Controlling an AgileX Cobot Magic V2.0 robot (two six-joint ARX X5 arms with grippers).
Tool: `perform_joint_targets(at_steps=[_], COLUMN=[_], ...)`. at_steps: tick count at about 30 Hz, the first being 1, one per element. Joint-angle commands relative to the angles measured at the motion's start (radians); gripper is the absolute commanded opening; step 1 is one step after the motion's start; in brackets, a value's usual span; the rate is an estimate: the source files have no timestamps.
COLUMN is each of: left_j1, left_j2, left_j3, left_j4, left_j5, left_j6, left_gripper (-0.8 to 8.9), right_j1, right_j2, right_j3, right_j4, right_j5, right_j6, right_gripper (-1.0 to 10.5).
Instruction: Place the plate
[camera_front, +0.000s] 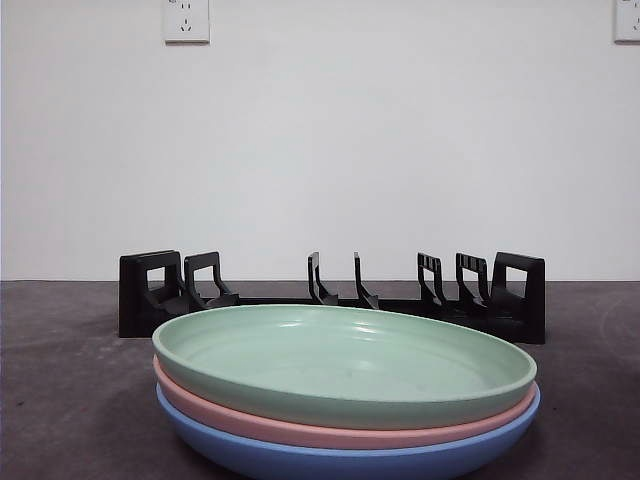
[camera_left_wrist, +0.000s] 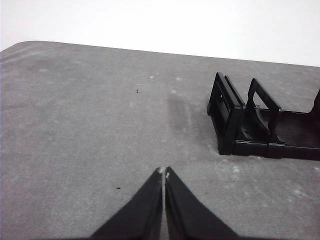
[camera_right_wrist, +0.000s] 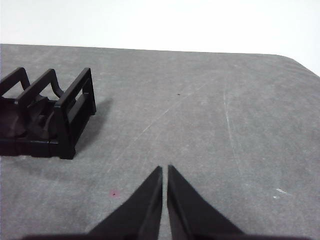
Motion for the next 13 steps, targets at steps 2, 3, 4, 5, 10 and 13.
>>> perform_joint_targets(at_steps=[2,3,4,5,10,13], left_j1=[0.0,0.0,0.0,0.0,0.0,0.0], left_j2=[0.0,0.0,0.0,0.0,0.0,0.0], left_j3=[-0.02,-0.02,-0.02,-0.02,-0.02,-0.02], left_j4=[-0.007,-0.007,-0.007,-0.007,-0.007,-0.006], left_j5=[-0.003,-0.003,-0.003,-0.003,-0.003,-0.003], left_j6=[-0.001,-0.001,-0.001,-0.001,-0.001,-0.001], left_gripper=[0.06,0.06,0.06,0.06,0.06,0.06], right_j1=[-0.003,-0.003,-0.003,-0.003,-0.003,-0.003], right_j2=[0.002,0.002,0.002,0.002,0.002,0.002], right_j3=[-0.003,-0.003,-0.003,-0.003,-0.003,-0.003], right_j4=[0.008,0.008,0.008,0.008,0.008,0.008], right_j5=[0.003,0.003,0.003,0.003,0.003,0.003], right_j6=[-0.004,-0.004,-0.004,-0.004,-0.004,-0.004], right_gripper=[0.2,0.2,0.2,0.2,0.2,0.2])
